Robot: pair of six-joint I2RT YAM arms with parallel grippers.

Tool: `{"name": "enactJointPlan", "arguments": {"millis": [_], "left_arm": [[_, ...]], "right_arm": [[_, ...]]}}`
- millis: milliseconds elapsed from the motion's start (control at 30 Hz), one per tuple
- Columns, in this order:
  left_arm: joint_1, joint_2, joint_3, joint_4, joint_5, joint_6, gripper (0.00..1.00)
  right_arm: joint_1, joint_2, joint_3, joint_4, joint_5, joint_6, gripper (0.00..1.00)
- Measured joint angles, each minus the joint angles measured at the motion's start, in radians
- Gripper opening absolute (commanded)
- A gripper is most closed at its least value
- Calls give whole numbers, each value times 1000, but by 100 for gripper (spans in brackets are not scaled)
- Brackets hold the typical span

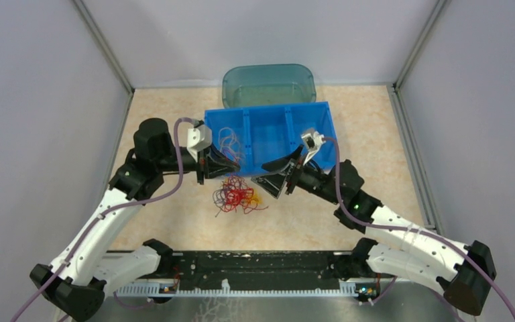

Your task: Untangle the cables

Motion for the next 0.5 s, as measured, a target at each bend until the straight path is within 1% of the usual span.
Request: {"name": "enactJointPlan", "arguments": {"millis": [167,367,500], "left_arm": [[-2,1,47,21,20,-63,0],[-2,14,75,36,35,-114,0],[-6,17,78,38,34,-140,0]], "right_arm": [[2,13,-21,0,24,-75,77],[50,157,60,-6,92,-186,78],[105,205,86,26,116,-233,78]]}}
